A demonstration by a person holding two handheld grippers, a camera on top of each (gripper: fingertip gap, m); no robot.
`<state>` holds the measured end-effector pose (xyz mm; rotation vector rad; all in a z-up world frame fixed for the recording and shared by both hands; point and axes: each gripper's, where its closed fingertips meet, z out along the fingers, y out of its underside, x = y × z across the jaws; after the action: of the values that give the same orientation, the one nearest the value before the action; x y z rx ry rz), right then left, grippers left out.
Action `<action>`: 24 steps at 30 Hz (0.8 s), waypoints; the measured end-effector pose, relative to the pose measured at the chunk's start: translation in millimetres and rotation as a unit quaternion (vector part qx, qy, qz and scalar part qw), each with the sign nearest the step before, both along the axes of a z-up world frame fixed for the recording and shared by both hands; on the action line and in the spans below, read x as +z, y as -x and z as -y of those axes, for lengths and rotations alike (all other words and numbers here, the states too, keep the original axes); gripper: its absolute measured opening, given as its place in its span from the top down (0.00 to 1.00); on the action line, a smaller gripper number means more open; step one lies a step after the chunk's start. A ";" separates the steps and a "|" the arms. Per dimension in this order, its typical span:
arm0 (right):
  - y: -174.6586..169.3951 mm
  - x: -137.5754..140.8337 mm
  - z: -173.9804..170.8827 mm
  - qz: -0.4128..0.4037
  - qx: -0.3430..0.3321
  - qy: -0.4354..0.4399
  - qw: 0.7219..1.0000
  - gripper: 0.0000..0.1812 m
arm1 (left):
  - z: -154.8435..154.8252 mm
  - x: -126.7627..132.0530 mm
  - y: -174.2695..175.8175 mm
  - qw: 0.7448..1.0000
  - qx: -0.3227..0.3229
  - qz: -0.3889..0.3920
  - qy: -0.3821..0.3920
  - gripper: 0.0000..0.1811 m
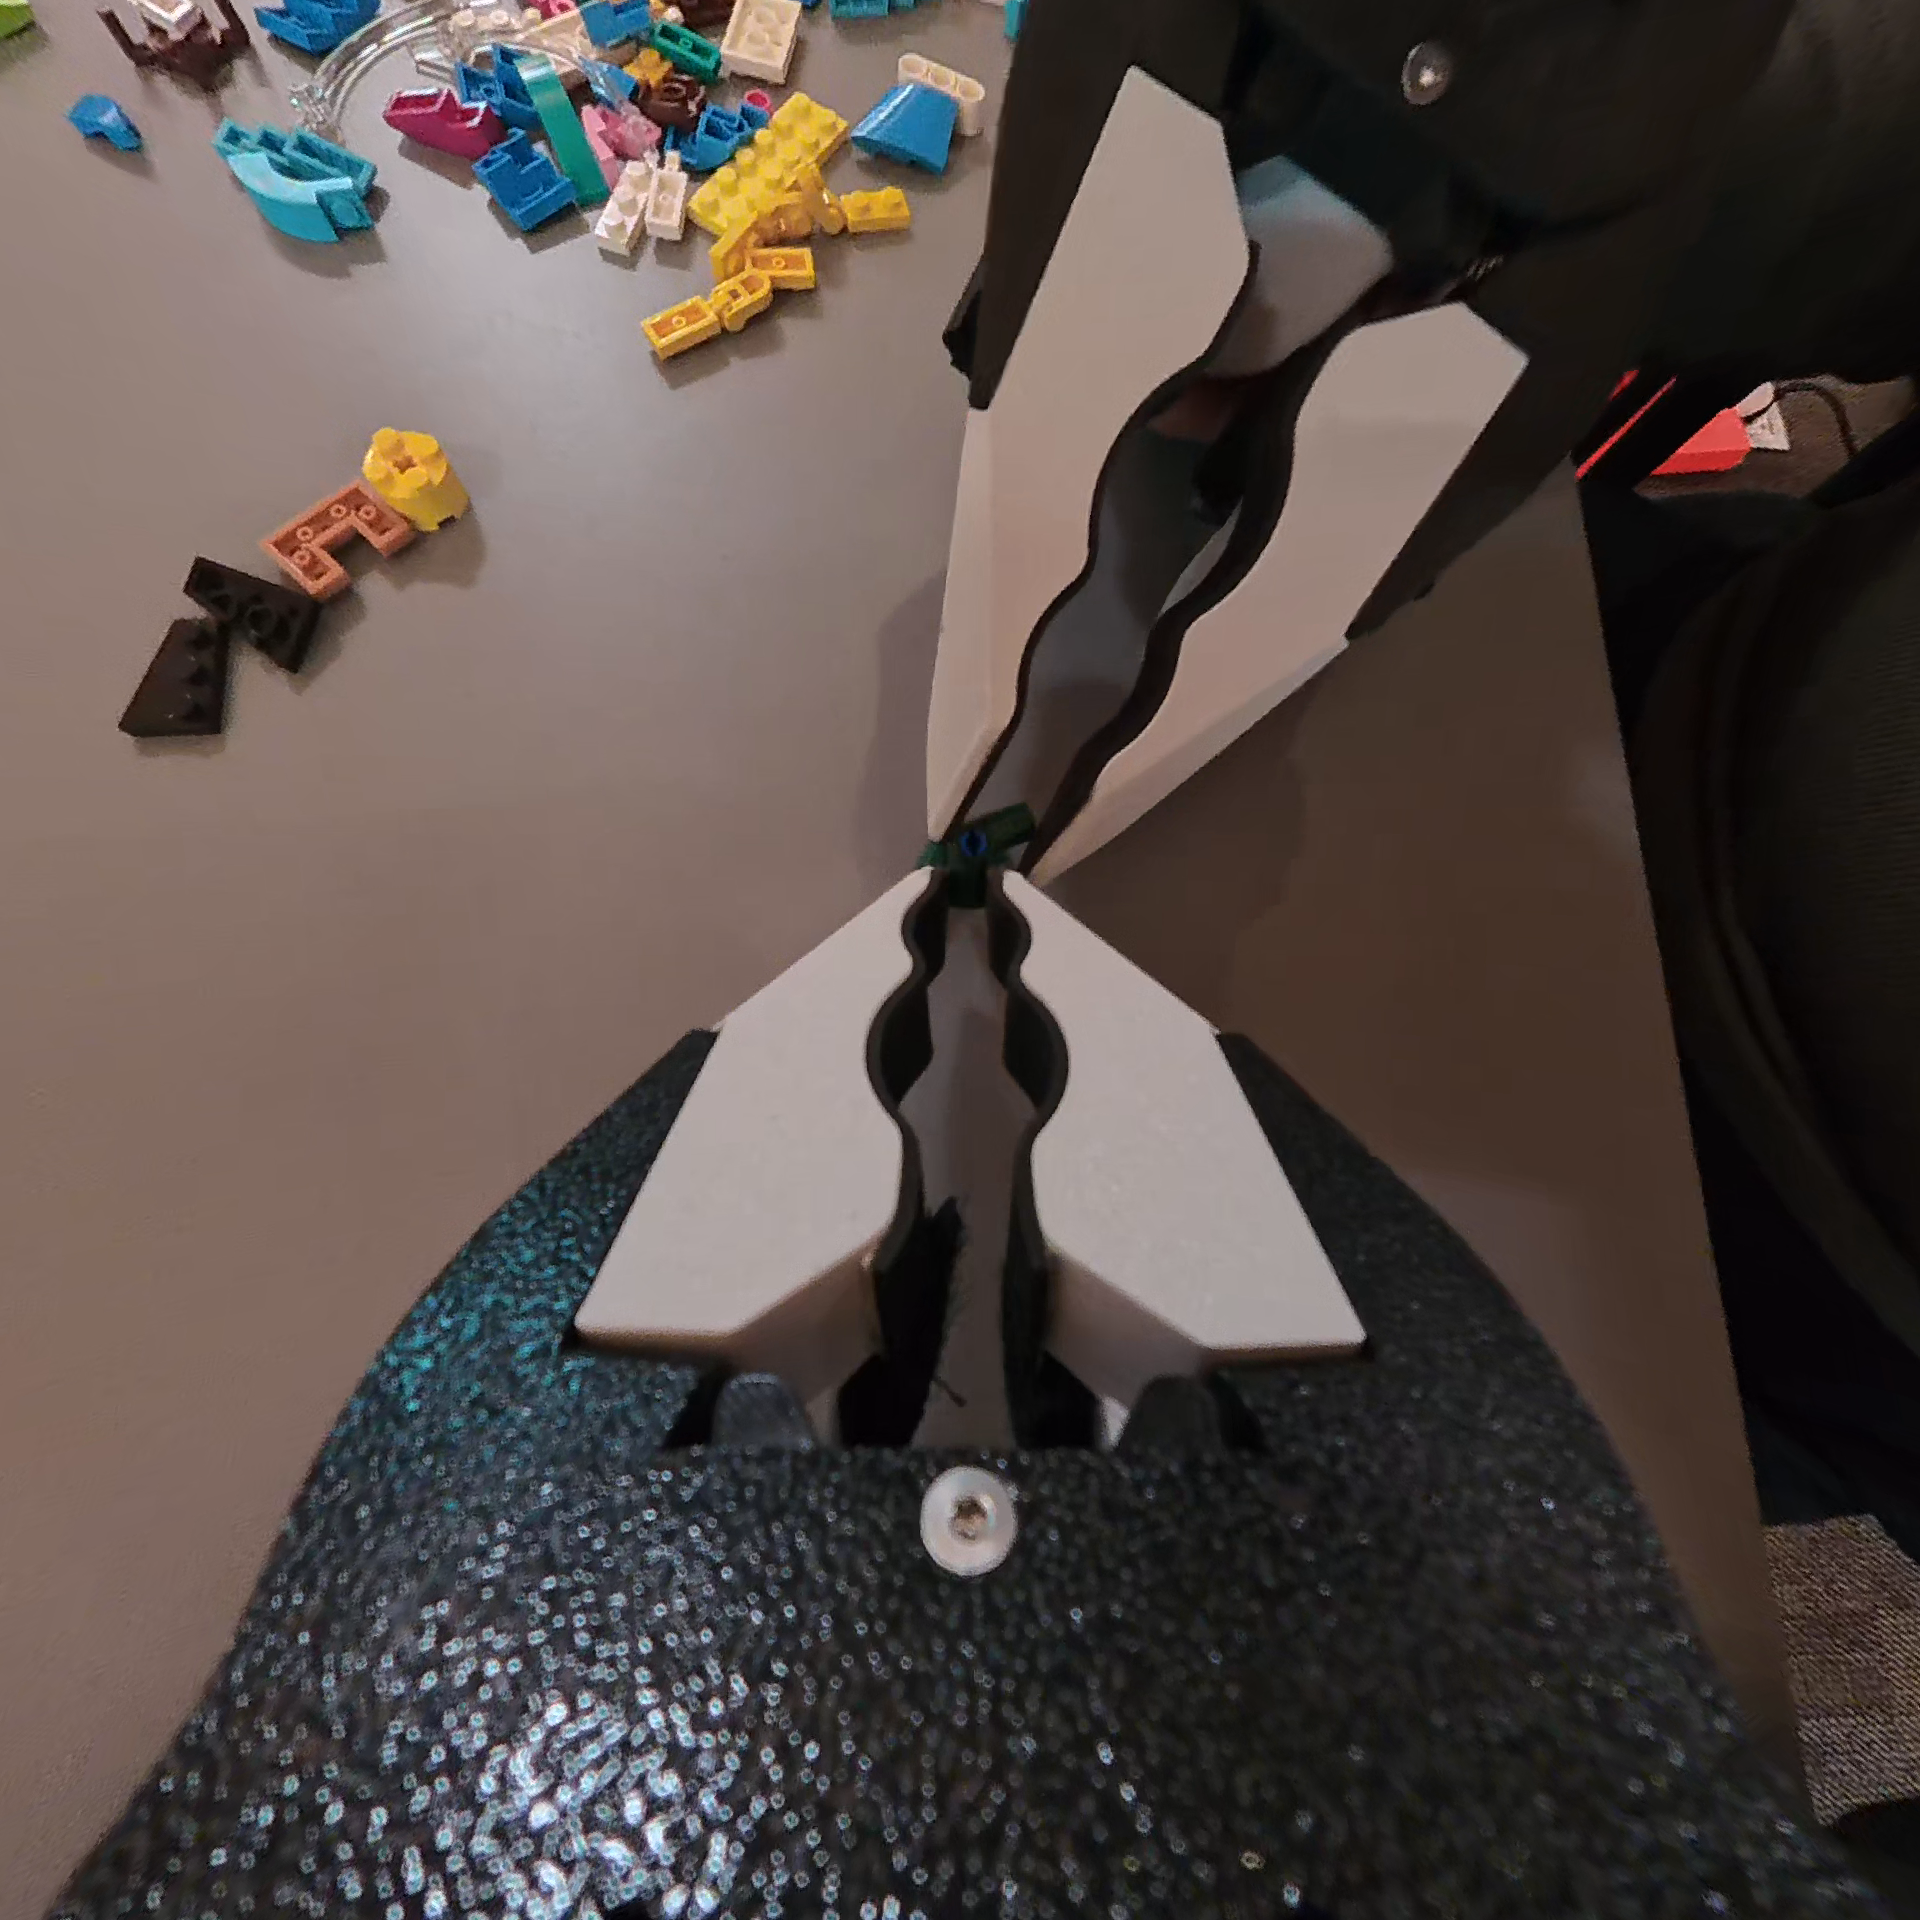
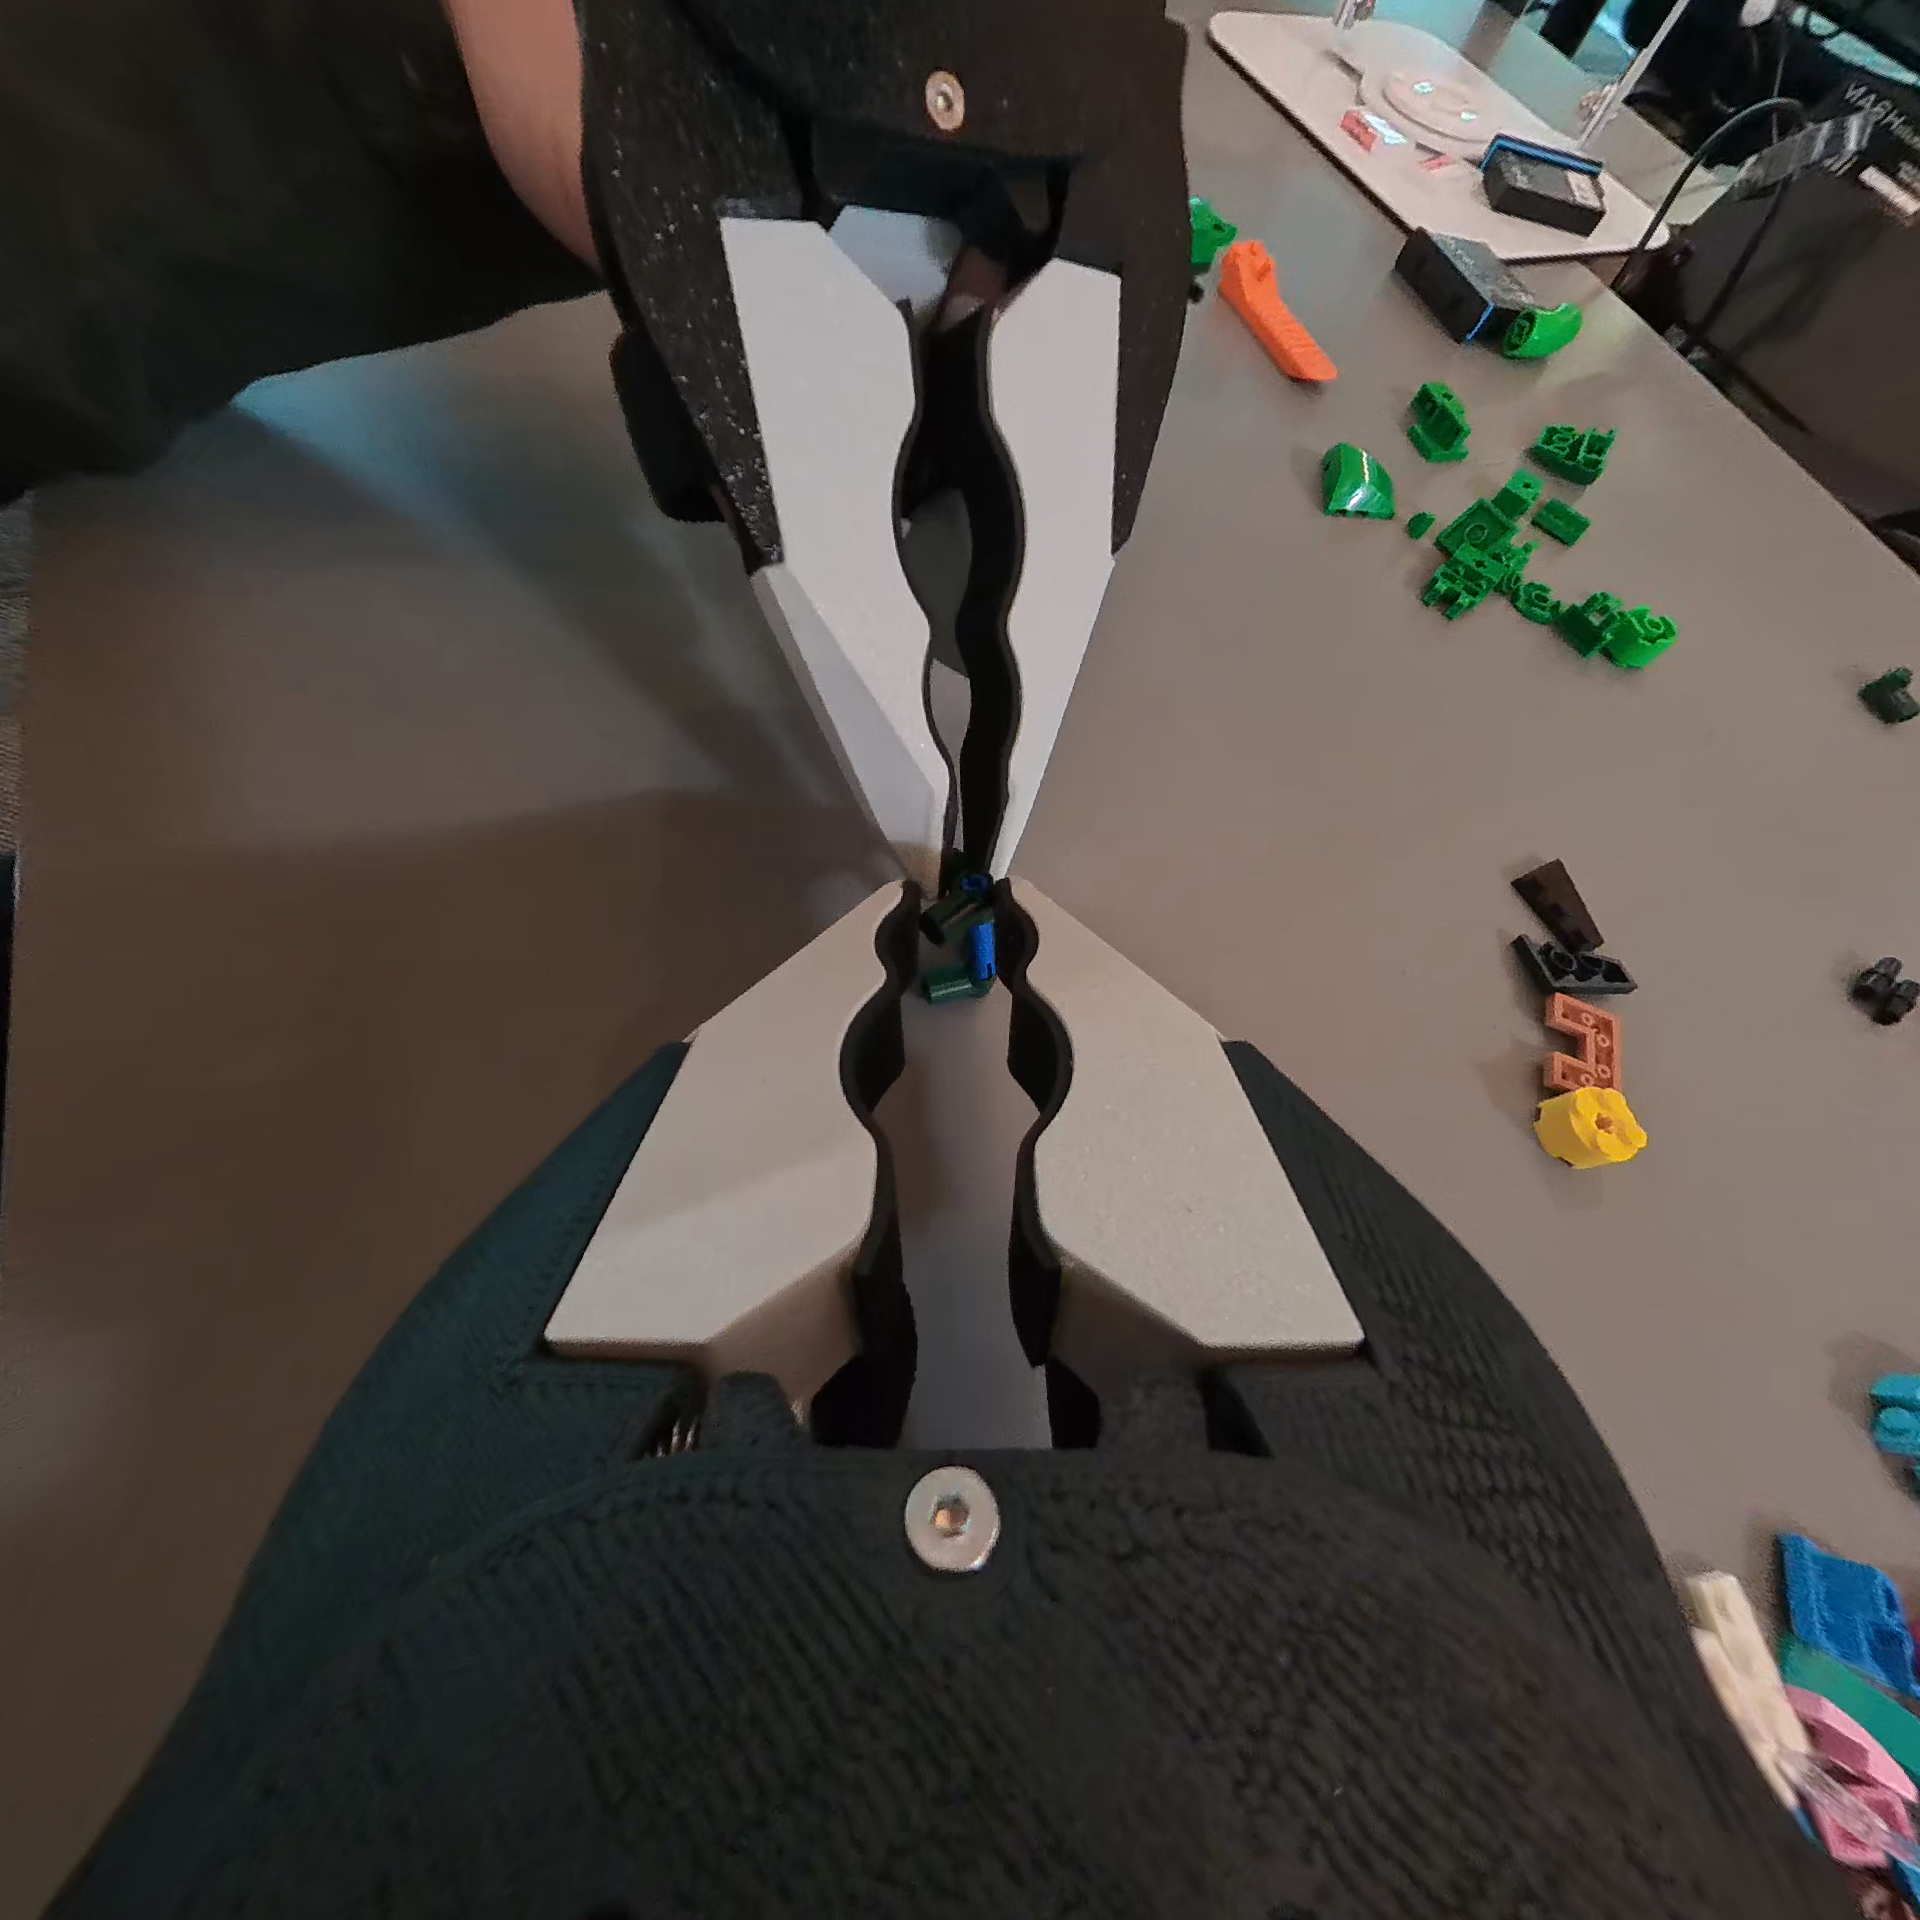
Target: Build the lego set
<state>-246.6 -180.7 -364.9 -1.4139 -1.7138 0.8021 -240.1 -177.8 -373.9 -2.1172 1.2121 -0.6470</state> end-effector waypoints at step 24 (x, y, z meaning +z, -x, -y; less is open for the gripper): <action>-9.4 1.4 -10.3 0.000 -0.029 0.106 0.994 0.94 | -9.9 5.8 -8.5 0.998 -0.002 -0.015 -0.065 0.97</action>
<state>-237.2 -170.4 -363.5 -1.5981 -1.6180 0.9751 -231.6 -167.8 -368.1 -2.0225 1.2416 -0.5245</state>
